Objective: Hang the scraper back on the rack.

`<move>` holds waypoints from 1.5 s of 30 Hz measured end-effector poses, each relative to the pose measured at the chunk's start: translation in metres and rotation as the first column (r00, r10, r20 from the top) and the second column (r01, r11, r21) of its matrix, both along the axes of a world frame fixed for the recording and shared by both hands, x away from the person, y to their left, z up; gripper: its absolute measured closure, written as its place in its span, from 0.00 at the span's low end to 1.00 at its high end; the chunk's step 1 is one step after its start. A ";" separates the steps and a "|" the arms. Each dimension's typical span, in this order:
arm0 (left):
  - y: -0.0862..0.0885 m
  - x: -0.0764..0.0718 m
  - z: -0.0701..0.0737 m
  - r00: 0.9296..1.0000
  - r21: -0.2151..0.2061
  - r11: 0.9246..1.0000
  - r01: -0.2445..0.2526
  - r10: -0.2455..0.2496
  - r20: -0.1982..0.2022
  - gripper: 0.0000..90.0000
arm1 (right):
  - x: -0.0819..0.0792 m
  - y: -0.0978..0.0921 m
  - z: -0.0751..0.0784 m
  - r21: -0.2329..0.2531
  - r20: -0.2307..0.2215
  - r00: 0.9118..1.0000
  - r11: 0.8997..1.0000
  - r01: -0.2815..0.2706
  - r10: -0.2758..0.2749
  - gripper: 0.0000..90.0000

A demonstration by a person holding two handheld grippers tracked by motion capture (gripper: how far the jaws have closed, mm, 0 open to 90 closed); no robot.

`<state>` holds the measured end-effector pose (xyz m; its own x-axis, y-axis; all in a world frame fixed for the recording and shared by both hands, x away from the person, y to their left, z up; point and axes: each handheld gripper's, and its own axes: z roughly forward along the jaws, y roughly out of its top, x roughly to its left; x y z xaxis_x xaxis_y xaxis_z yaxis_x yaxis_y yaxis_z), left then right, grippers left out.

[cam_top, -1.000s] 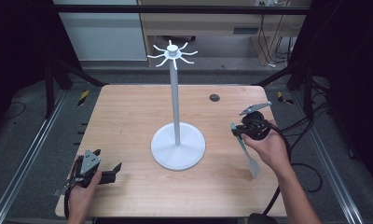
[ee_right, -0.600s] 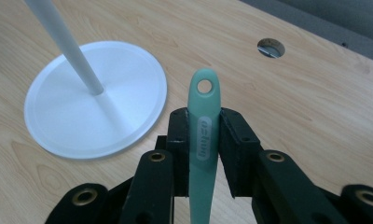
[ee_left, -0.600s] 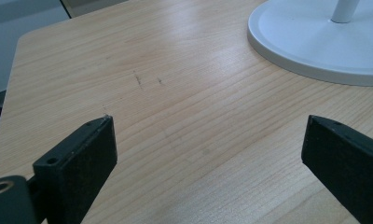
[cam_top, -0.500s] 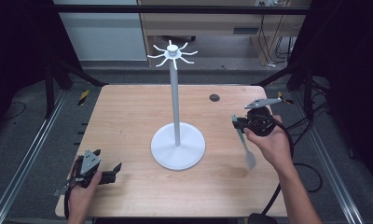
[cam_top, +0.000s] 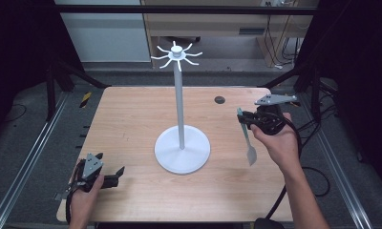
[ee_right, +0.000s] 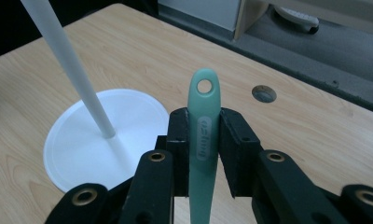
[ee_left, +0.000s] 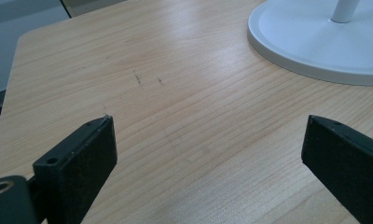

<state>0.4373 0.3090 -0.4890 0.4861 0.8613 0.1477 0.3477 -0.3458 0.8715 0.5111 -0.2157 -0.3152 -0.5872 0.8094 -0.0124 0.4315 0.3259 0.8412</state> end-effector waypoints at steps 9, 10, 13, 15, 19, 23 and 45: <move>-0.001 0.000 0.000 1.000 0.006 1.000 0.005 -0.005 -0.002 0.03 | -0.002 0.006 0.013 0.051 0.052 0.999 0.999 -0.008 0.005 0.83; -0.001 0.000 0.000 1.000 0.006 1.000 0.004 -0.004 -0.001 0.03 | -0.002 0.006 0.015 0.057 0.058 0.998 0.998 -0.008 0.005 0.83; -0.002 0.000 0.000 1.000 0.005 1.000 0.007 -0.006 -0.002 0.03 | -0.003 0.008 0.018 0.069 0.071 0.997 0.998 -0.010 0.005 0.83; -0.002 0.000 0.000 1.000 0.007 1.000 0.008 -0.008 -0.001 0.03 | -0.005 0.011 0.023 0.086 0.085 0.996 0.996 -0.008 0.001 0.83; -0.002 0.000 0.000 1.000 0.004 1.000 0.006 -0.006 0.000 0.03 | -0.007 0.016 0.029 0.096 0.108 0.994 0.995 -0.013 0.002 0.83; -0.002 0.000 0.000 1.000 0.003 1.000 0.006 -0.006 0.000 0.03 | -0.007 0.021 0.034 0.105 0.119 0.993 0.994 -0.019 0.006 0.83; -0.002 0.000 0.000 1.000 0.008 1.000 0.009 -0.009 -0.001 0.03 | -0.012 0.044 0.061 0.137 0.187 0.982 0.989 -0.050 0.023 0.83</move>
<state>0.4377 0.3068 -0.4893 0.4942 0.8556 0.1540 0.3452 -0.3557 0.8685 0.4994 -0.1713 -0.2544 -0.6145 0.7888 -0.0109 0.2547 0.2115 0.9436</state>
